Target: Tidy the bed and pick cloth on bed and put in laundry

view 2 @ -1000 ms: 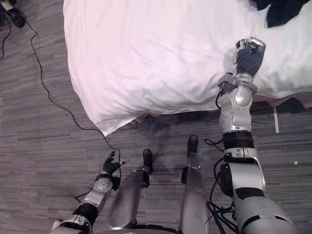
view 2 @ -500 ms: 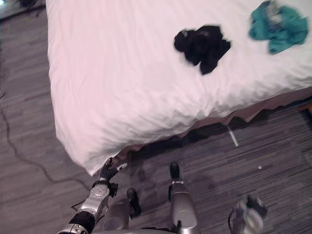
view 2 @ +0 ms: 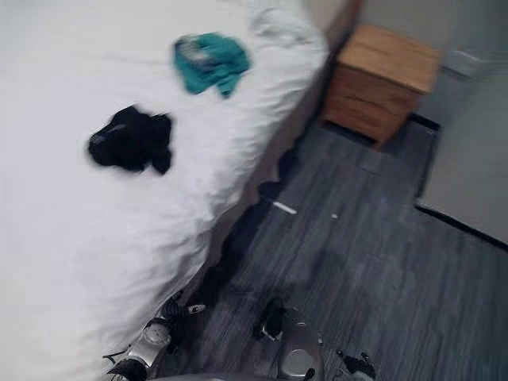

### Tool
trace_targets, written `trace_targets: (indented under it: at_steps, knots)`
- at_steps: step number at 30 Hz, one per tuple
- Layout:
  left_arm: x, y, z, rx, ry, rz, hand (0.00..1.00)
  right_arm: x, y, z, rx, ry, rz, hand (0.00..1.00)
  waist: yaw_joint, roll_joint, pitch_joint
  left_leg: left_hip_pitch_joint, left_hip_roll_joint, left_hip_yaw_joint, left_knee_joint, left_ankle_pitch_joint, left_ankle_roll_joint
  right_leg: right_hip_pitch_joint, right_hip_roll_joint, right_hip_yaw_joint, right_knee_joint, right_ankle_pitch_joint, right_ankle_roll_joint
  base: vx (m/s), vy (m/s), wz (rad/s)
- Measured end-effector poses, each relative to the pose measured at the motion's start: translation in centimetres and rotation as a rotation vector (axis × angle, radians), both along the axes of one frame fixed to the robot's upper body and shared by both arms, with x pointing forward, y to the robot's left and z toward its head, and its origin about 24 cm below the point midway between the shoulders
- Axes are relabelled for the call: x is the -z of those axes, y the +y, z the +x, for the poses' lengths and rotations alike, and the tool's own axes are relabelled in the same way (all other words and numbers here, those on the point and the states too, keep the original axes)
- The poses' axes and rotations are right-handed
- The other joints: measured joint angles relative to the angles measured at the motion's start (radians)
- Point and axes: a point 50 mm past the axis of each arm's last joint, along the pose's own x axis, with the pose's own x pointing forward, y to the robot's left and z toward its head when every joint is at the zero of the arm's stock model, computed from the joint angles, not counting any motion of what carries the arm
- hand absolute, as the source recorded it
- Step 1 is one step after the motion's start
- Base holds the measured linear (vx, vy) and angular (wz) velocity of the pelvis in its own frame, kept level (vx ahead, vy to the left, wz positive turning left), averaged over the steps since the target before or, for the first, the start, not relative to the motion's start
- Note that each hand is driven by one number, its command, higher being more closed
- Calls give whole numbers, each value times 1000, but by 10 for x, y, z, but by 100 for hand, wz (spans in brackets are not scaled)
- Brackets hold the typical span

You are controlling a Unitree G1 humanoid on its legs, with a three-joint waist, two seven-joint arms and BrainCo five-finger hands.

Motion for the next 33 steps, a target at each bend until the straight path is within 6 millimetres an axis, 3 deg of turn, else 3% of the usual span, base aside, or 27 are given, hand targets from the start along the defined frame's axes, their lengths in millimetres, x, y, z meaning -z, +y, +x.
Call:
trace_targets:
  at_steps: [1,2,3,5,6,9,10,11,12,13,14,15,16,17,18,19,20,22,23,24,25,26,27,29,30,31,33]
  knots:
    - [1,1,-3,-3,5,0,0,-1,3,5,-34,-6,0,0,2,2,-1,-59,7,-86,102,-25,35,7,29,40,-26,8,1,271,-17,-234]
    - [3,1,-6,-10,16,-2,0,-2,4,12,-91,-8,-14,0,6,1,2,-164,-20,-246,224,-69,32,35,64,96,-61,18,1,250,32,-251]
    - [7,-1,-16,-28,38,-12,0,-1,7,12,-158,6,-28,0,36,-6,8,-256,-94,-439,255,-119,11,101,102,194,-107,41,5,241,65,-242]
    - [7,-2,-18,-64,22,-23,0,-1,9,13,-190,12,-39,0,59,-16,13,-310,-152,-572,164,-132,12,158,119,274,-142,61,45,221,154,-184]
    - [4,-2,-14,-76,-11,-17,0,-2,8,14,-207,13,-49,0,67,-22,18,-364,-180,-662,-18,-134,15,195,124,339,-184,70,79,204,181,-139]
    - [3,-11,-12,-91,-24,-47,0,-5,3,17,-245,7,-84,0,84,-7,8,-381,-189,-706,-402,-93,-15,218,127,418,-254,101,123,245,271,-132]
    - [4,-13,-13,-94,-20,-54,0,-6,2,18,-261,2,-94,0,94,-1,1,-370,-203,-691,-458,-22,6,226,122,456,-259,102,140,286,261,-71]
    - [3,-12,-10,-96,-29,-49,0,-6,8,17,-274,-6,-87,0,85,-38,-7,-341,-247,-672,-513,-26,20,228,78,471,-258,88,174,303,268,-36]
    - [2,-12,-8,-93,-35,-50,0,-5,10,16,-276,-6,-83,0,79,-50,-5,-335,-266,-673,-517,-40,34,226,58,471,-245,72,187,305,276,21]
    - [2,-16,-8,-83,-35,-56,0,-3,14,11,-277,6,-73,0,76,-70,0,-319,-302,-674,-516,-62,66,222,16,465,-187,27,229,280,304,33]
    - [4,-19,-11,-74,-22,-60,0,-1,14,3,-283,30,-72,0,77,-82,5,-288,-327,-674,-520,-95,92,193,-22,471,-30,-16,290,274,281,29]
    - [4,-19,-11,-66,-19,-56,0,-1,16,3,-292,31,-69,0,77,-83,5,-269,-338,-674,-520,-108,101,164,-40,480,60,-17,294,323,348,23]
    - [6,-17,-16,-52,-5,-45,0,-1,17,5,-285,25,-69,0,75,-88,9,-203,-367,-698,-544,-125,128,82,-75,496,300,37,310,271,274,19]
    - [6,-16,-16,-52,-3,-44,0,-2,18,5,-281,19,-68,0,73,-88,12,-179,-368,-705,-556,-122,131,57,-83,494,378,71,309,401,261,45]
    - [7,-11,-19,-51,10,-37,0,-1,22,5,-286,16,-57,0,59,-109,10,-112,-353,-732,-594,-120,129,8,-82,472,482,-4,287,349,53,52]
    - [7,-9,-20,-51,14,-32,0,-1,23,6,-290,15,-56,0,52,-116,8,-96,-344,-742,-611,-119,126,-2,-80,456,480,-27,278,532,-69,78]
    - [8,-11,-20,-51,16,-37,0,-2,20,7,-290,11,-65,0,48,-111,8,-74,-331,-766,-638,-119,124,-31,-73,424,412,-50,250,436,-123,62]
    - [8,-14,-20,-55,16,-46,0,-4,17,14,-294,-4,-77,0,37,-83,16,-53,-306,-783,-679,-120,123,-68,-53,403,253,-46,234,384,-137,44]
    - [7,-16,-17,-60,10,-53,0,-7,12,21,-293,-20,-93,0,23,-56,31,-33,-282,-785,-712,-125,115,-91,-38,394,108,-10,226,538,-218,37]
    - [7,-14,-15,-59,7,-48,0,-9,8,24,-289,-26,-104,0,17,-46,37,3,-265,-780,-755,-138,93,-96,-41,388,-117,90,228,559,-239,33]
    - [6,-12,-16,-60,8,-40,0,-8,9,23,-286,-23,-103,0,17,-48,36,16,-266,-779,-768,-146,80,-89,-50,389,-193,129,235,607,-291,22]
    - [8,-8,-18,-60,23,-25,0,-8,7,22,-266,-20,-103,0,11,-29,45,55,-240,-777,-787,-165,49,-81,-39,364,-205,281,212,516,-252,-2]
    - [10,-7,-21,-59,39,-19,0,-11,-1,25,-235,-32,-114,0,5,6,47,58,-209,-750,-777,-134,14,-100,-10,354,-137,209,190,503,-242,-8]
    - [11,-7,-22,-40,49,-5,0,-10,-2,23,-213,-28,-113,0,-5,6,46,77,-198,-720,-746,-73,-41,-105,-8,348,-27,148,157,462,-224,-11]
    - [11,-9,-22,-36,45,-10,0,-9,-1,22,-210,-24,-108,0,-5,9,44,57,-188,-714,-633,-35,-101,-71,8,341,-3,103,149,454,-261,-10]
    - [11,-9,-22,-36,42,-12,0,-9,-1,21,-212,-24,-107,0,-5,8,43,35,-186,-722,-552,-23,-119,-47,14,343,-13,81,149,357,-224,-21]
    - [12,-14,-26,-57,47,-33,0,-9,1,21,-240,-18,-105,0,3,35,45,-134,-158,-771,-118,95,-159,69,58,366,-96,49,137,433,-139,-35]
